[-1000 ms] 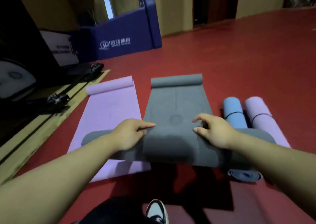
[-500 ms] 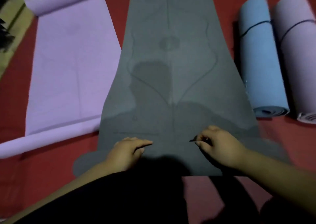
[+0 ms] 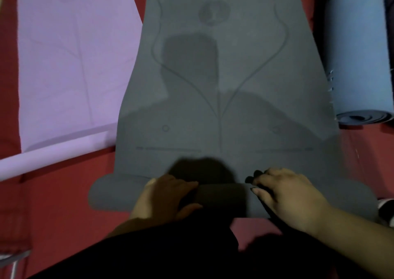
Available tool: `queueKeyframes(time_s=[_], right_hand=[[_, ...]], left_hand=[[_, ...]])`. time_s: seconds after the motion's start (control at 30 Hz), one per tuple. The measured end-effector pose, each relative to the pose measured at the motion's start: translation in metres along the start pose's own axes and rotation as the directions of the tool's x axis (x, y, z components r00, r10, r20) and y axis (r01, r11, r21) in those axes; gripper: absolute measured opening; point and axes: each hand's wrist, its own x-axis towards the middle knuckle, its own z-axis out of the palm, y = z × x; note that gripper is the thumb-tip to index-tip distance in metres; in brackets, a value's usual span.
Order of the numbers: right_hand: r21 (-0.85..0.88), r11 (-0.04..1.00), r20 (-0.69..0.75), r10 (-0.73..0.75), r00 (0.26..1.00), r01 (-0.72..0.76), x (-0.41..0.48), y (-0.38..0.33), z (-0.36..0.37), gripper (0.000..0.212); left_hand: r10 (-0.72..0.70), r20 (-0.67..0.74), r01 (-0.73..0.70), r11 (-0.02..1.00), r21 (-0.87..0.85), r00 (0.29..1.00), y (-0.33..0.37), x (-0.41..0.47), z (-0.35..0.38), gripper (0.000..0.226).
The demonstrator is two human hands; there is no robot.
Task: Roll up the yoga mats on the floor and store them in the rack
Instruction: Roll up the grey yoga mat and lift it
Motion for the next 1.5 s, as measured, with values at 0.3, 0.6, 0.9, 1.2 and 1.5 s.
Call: queueKeyframes(time_s=[0.3, 0.6, 0.9, 1.2, 1.5], right_hand=[[0.057, 0.998, 0.053, 0.022, 0.998, -0.025, -0.027, 0.005, 0.009, 0.068], [0.152, 0.986, 0.093, -0.080, 0.992, 0.066, -0.012, 0.012, 0.005, 0.054], [0.218, 0.973, 0.231, -0.129, 0.964, 0.078, 0.010, 0.028, 0.017, 0.051], [0.330, 0.944, 0.185, -0.074, 0.980, 0.009, 0.029, 0.041, 0.031, 0.062], [0.202, 0.949, -0.177, -0.207, 0.962, 0.241, 0.031, 0.043, 0.050, 0.029]], left_hand=[[-0.164, 0.177, 0.131, 0.974, 0.186, 0.970, 0.012, -0.001, -0.002, 0.066], [-0.193, 0.409, 0.175, 0.981, 0.081, 0.892, 0.011, 0.001, -0.015, 0.100], [-0.179, 0.553, 0.211, 0.978, 0.007, 0.813, 0.001, 0.015, -0.017, 0.067], [-0.253, 0.525, 0.277, 0.960, 0.035, 0.812, -0.007, 0.021, 0.010, 0.057], [-0.250, 0.362, 0.290, 0.955, -0.060, 0.898, -0.008, 0.020, 0.022, 0.062]])
